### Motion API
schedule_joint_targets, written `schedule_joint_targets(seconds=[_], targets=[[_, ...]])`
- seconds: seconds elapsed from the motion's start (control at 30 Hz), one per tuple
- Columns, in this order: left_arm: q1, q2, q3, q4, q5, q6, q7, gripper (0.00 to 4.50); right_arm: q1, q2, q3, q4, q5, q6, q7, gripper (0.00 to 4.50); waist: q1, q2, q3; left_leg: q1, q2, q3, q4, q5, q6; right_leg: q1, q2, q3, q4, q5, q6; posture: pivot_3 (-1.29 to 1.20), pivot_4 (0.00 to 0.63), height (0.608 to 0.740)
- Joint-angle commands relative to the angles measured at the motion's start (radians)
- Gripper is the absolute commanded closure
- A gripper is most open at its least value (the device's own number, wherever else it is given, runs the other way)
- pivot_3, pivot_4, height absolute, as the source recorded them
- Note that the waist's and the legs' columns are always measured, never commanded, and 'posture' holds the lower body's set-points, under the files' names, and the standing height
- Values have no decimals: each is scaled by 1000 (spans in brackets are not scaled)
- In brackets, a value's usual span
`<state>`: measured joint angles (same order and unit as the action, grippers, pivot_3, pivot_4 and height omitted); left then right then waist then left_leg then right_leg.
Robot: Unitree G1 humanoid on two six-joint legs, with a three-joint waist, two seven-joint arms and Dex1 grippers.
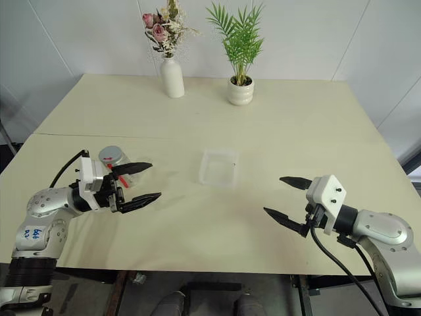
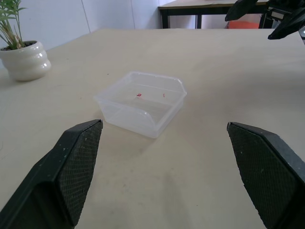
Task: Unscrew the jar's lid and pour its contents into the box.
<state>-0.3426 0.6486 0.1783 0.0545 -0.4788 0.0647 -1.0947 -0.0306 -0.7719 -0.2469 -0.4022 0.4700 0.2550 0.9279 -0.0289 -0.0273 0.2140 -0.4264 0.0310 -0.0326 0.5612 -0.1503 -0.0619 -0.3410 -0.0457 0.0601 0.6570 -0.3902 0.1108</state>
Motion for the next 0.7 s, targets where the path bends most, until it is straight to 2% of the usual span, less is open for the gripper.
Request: schedule_joint_targets(seconds=[0.03, 0.23, 0.37, 0.57, 0.63, 0.7], targets=[[-5, 5, 6, -27, 3, -6, 10, 35, -21, -9, -16, 2, 1, -31, 10, 0, -1, 0, 0, 0, 0, 0, 0, 0, 0, 0, 0, 0, 0, 0, 0, 0, 150, 740], [129, -4, 54, -135, 0, -13, 75, 35, -67, 9, 42, 45, 4, -49, 59, 0, -6, 0, 0, 1, 1, 2, 0, -1, -1, 0, 0, 2, 0, 0, 0, 0, 150, 740], [308, -46, 144, -245, -18, -42, 164, 35, -194, 45, 116, 108, 7, -58, 86, 0, -11, 0, 0, 1, 2, 2, 1, -1, -1, 0, 1, 2, 1, 1, -1, 0, 150, 740], [528, -234, 307, -362, -17, -102, 409, 35, -365, 140, 210, 159, 11, -74, 116, 0, -14, 0, 0, 3, 4, 4, 1, -1, -1, 0, 1, 2, 0, 1, -3, 0, 150, 740], [590, -321, 303, -380, 2, -126, 477, 35, -437, 183, 239, 183, 20, -82, 132, 0, -14, 0, 0, 3, 4, 4, 2, -2, -1, 0, 1, 2, 0, 1, -3, 0, 150, 740], [587, -378, 291, -368, 46, -149, 552, 35, -488, 211, 263, 207, 21, -84, 155, 0, -13, 0, 0, 3, 4, 4, 2, -2, -1, 1, 1, 3, 0, 2, -3, 0, 150, 740]])
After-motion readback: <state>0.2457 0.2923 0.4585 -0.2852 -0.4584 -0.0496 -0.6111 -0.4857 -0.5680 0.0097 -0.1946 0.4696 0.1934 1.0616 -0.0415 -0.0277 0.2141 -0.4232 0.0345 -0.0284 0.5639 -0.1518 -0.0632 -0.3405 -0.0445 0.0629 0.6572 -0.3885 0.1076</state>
